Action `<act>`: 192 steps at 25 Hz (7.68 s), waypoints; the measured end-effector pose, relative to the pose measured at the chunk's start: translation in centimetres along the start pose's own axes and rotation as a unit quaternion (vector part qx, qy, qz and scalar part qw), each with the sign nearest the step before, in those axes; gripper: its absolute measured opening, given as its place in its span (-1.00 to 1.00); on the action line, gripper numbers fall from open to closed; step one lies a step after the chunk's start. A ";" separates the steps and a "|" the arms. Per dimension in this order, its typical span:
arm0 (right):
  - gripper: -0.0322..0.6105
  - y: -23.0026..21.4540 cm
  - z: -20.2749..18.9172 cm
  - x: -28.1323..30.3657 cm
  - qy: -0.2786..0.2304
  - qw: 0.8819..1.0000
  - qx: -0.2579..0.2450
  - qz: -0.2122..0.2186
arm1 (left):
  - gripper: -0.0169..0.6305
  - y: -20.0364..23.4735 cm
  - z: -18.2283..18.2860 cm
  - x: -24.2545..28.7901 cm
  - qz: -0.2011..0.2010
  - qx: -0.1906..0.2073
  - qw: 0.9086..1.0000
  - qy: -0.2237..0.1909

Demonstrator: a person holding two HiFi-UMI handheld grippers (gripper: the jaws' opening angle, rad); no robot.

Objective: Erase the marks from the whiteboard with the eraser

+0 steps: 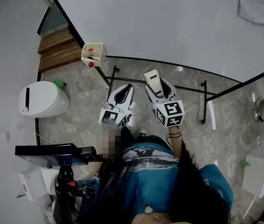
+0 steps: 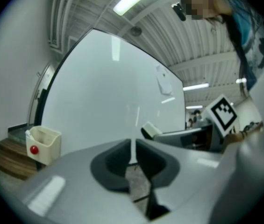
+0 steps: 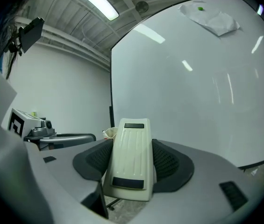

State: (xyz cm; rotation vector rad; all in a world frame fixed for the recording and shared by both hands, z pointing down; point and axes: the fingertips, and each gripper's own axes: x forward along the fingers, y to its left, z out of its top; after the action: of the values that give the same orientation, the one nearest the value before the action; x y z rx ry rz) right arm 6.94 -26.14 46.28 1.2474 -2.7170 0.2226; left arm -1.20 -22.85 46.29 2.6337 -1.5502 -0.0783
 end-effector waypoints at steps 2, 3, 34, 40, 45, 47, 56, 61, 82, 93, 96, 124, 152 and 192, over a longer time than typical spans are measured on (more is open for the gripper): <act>-0.08 -0.5 1.5 0.6 -0.018 1.000 0.000 0.002 | -0.86 0.4 0.1 0.5 0.000 0.003 1.000 0.002; -0.08 -0.8 2.4 1.1 -0.029 1.000 -0.001 0.003 | -0.86 0.7 0.1 0.9 -0.002 0.004 1.000 0.003; -0.08 -12.2 40.6 5.9 -0.279 0.866 -0.322 -0.263 | -0.85 11.2 2.3 6.7 -0.113 0.023 0.993 0.004; -0.08 -11.1 40.0 6.4 -0.278 0.863 -0.330 -0.263 | -0.86 10.8 2.4 6.7 -0.121 0.027 0.992 0.005; -0.08 -8.8 37.7 9.0 -0.273 0.870 -0.334 -0.239 | -0.86 11.0 2.2 6.6 -0.121 0.032 0.992 0.008; -0.08 -7.9 35.9 10.7 -0.265 0.874 -0.336 -0.231 | -0.86 11.3 2.2 6.6 -0.119 0.033 0.992 0.007; -0.08 -2.5 27.9 18.7 -0.202 0.883 -0.378 -0.188 | -0.86 12.8 2.0 6.7 -0.096 0.026 0.995 0.005; -0.08 0.3 22.6 22.9 -0.155 0.886 -0.419 -0.130 | -0.86 13.5 1.5 6.5 -0.083 0.021 0.996 0.011; -0.08 -4.8 31.0 14.8 -0.194 0.856 -0.442 -0.184 | -0.86 11.8 0.5 6.8 -0.106 0.024 0.994 0.026; -0.08 -12.8 39.0 5.0 -0.261 0.862 -0.356 -0.250 | -0.86 10.5 0.5 7.0 -0.122 0.025 0.992 0.028; -0.08 -15.4 40.0 2.5 -0.274 0.862 -0.328 -0.273 | -0.86 10.7 0.5 7.0 -0.121 0.024 0.992 0.028; -0.08 -6.8 32.0 12.8 -0.217 0.854 -0.401 -0.251 | -0.86 11.9 0.1 6.5 -0.107 0.024 0.993 0.034; -0.08 -3.1 24.2 18.0 -0.142 0.830 -0.504 -0.192 | -0.86 12.3 -0.2 6.7 -0.099 0.020 0.994 0.032; -0.08 -10.2 26.5 12.1 -0.173 0.920 -0.286 -0.204 | -0.86 13.3 0.0 6.4 -0.091 0.016 0.995 0.039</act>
State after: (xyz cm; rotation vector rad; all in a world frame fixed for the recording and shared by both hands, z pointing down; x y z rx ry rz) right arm 5.12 -46.81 23.46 1.7086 -2.3864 -0.8478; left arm -9.67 -34.84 47.61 2.7600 -1.2968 0.0390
